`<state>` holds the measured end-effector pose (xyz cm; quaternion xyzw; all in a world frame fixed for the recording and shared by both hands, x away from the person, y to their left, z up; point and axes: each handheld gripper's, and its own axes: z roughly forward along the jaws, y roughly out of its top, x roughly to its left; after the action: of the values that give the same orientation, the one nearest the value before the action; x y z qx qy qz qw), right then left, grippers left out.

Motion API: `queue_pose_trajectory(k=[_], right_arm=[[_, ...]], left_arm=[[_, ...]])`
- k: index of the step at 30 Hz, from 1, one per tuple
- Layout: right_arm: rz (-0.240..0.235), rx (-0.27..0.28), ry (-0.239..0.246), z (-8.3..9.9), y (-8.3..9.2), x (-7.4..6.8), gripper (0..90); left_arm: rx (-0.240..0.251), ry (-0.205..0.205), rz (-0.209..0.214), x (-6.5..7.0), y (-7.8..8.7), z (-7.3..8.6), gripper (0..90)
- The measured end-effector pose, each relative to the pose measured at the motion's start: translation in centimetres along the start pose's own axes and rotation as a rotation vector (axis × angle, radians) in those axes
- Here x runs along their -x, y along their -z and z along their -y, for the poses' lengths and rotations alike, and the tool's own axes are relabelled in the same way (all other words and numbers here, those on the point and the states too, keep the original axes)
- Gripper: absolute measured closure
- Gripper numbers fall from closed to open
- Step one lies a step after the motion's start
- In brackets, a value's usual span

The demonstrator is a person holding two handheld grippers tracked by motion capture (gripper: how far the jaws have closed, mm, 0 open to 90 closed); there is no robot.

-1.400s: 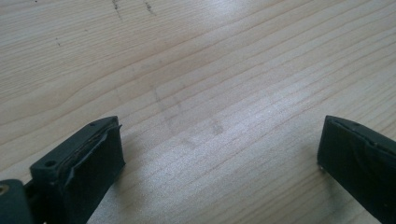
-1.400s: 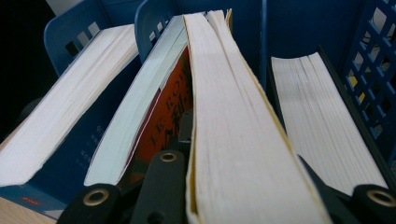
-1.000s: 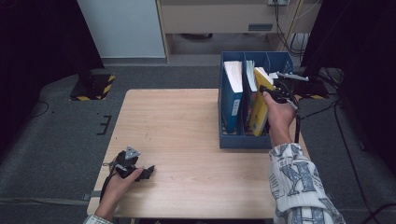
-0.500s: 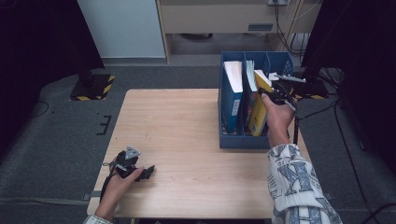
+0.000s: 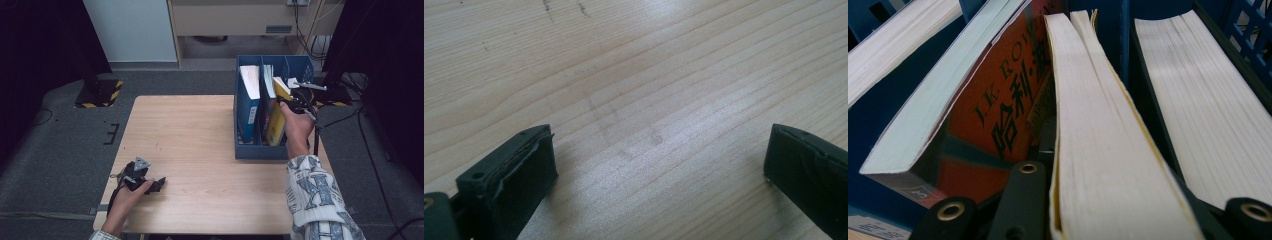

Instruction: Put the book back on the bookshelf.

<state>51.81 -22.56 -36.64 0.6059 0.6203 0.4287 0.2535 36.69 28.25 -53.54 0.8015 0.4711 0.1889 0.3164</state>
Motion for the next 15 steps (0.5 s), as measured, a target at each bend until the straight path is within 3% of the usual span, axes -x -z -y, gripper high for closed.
queue_pose_trajectory(k=[15], right_arm=[[0.002,0.013,0.008,-0.18,-0.31,0.1,74.9]], left_arm=[[0.0,-0.001,0.001,0.0,-0.01,0.0,0.0]])
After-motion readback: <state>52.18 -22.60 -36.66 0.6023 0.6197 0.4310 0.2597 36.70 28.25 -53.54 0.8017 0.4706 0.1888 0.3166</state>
